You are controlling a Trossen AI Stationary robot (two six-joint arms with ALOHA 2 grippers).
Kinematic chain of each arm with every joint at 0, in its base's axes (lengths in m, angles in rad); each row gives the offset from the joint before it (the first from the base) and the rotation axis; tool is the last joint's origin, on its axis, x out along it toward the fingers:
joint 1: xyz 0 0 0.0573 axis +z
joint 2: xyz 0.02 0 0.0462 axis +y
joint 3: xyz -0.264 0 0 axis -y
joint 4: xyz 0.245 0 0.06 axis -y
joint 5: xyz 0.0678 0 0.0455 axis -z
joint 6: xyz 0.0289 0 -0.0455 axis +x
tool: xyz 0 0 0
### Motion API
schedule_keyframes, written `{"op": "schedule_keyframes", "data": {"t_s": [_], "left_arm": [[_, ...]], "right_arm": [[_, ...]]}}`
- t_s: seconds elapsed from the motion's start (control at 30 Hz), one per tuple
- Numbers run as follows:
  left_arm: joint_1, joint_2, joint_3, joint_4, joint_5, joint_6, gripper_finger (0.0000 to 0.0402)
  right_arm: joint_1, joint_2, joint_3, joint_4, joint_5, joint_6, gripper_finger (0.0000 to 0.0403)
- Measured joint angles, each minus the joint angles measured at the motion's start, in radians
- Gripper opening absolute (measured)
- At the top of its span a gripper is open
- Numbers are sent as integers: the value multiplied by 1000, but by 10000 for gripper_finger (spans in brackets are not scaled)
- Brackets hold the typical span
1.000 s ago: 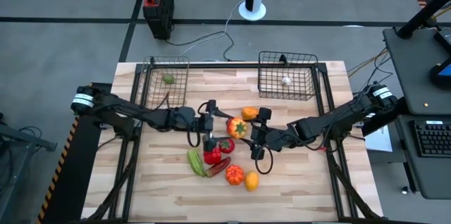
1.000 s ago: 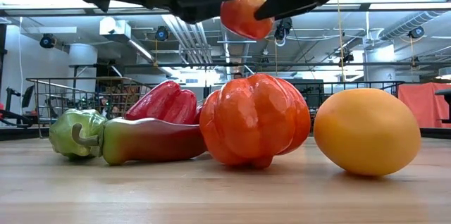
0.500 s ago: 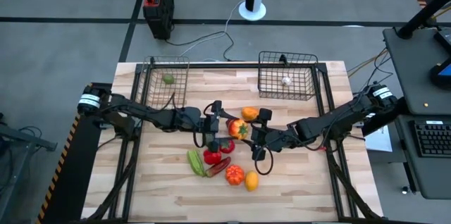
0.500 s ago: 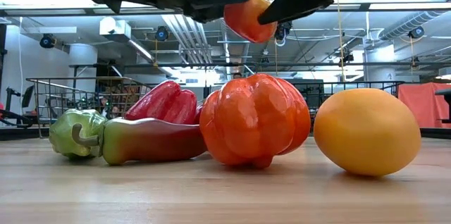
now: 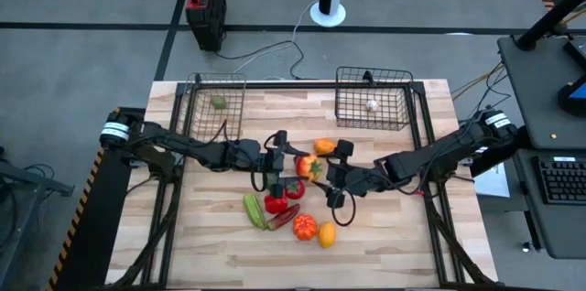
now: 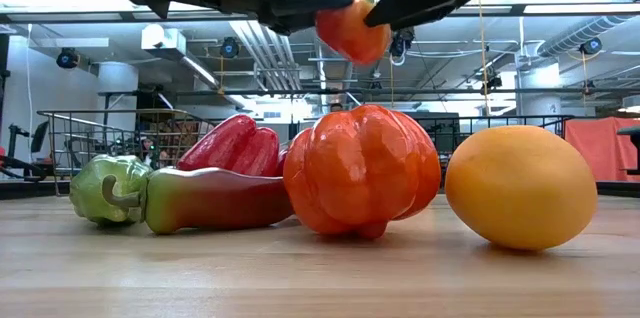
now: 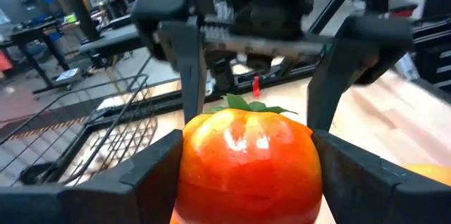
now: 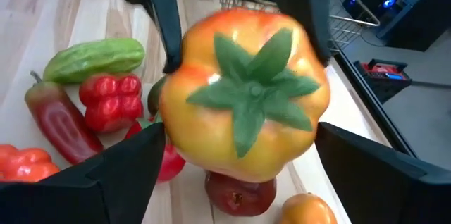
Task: Sort produce into baskets
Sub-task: Put the orange tomato into the brown wire basket
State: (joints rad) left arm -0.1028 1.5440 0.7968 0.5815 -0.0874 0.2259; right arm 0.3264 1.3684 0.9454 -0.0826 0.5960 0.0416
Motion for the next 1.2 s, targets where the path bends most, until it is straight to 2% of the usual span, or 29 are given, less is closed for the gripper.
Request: {"op": "schedule_keyframes", "data": {"t_s": [0.3,0.5,0.73,0.83,0.93,1.0,1.1,1.2], "left_arm": [[2,-77,-25,-66,-131,3,264],[15,-227,-28,-289,-375,26,264],[48,-463,-29,-509,-619,-1,264],[90,-555,-29,-671,-738,-116,264],[153,-618,-28,-880,-839,-353,264],[203,-643,-28,-1038,-869,-522,264],[284,-653,-28,-1195,-835,-706,264],[368,-639,-28,-1240,-707,-760,264]], "right_arm": [[0,-63,1,-5,14,11,356],[0,-88,1,-10,15,18,357],[0,-84,0,-17,14,17,357],[0,-84,0,-16,14,16,357],[0,-84,0,-15,14,12,357],[0,-84,0,-15,14,11,357],[0,-83,0,-15,14,10,357],[0,-83,0,-15,13,11,357]]}}
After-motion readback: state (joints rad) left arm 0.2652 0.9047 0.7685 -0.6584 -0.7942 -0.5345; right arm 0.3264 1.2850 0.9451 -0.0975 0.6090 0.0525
